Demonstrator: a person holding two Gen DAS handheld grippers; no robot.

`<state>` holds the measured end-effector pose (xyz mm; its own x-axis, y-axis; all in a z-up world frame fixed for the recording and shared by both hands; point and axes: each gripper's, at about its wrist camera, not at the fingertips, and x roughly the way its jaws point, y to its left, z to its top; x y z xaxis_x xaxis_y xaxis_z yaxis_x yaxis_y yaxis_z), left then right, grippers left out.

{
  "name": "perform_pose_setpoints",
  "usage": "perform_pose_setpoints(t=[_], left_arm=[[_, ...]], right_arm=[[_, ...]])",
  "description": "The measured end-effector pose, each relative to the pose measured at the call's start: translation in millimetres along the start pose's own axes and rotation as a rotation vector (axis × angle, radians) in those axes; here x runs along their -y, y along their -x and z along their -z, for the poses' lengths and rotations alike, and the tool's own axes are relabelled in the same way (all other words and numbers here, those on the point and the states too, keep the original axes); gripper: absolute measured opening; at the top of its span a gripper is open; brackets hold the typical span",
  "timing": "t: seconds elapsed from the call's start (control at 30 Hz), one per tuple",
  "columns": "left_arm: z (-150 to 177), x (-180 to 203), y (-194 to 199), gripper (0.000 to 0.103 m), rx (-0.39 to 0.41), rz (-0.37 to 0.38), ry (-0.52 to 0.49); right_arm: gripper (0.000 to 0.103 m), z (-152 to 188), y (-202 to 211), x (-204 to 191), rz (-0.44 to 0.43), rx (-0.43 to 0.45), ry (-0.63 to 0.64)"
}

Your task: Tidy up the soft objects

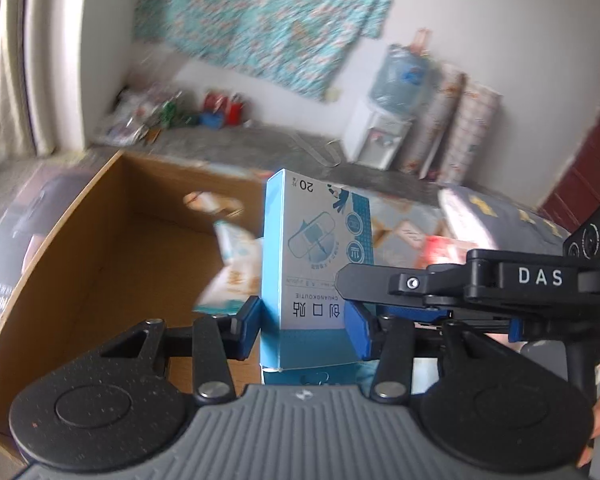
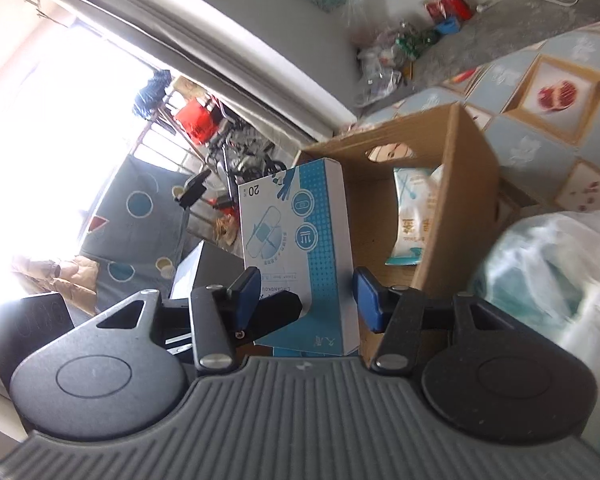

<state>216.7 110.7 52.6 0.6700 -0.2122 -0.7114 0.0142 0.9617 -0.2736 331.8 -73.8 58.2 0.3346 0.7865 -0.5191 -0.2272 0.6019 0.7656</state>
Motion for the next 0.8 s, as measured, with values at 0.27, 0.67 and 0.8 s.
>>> perform_pose_setpoints(t=[0.27, 0.67, 0.8], left_arm=[[-44, -69, -71, 0.047, -0.115, -0.059, 0.042], [-56, -119, -173, 0.051, -0.356, -0.214, 0.007], [-56, -122, -178, 0.050, -0.341, -0.233, 0.013]], right_arm=[[0.051, -37, -102, 2, 0.071, -0.094, -0.020], [0.051, -51, -99, 13, 0.127, -0.048, 0.082], [0.051, -44, -63, 15, 0.100, -0.013, 0.094]])
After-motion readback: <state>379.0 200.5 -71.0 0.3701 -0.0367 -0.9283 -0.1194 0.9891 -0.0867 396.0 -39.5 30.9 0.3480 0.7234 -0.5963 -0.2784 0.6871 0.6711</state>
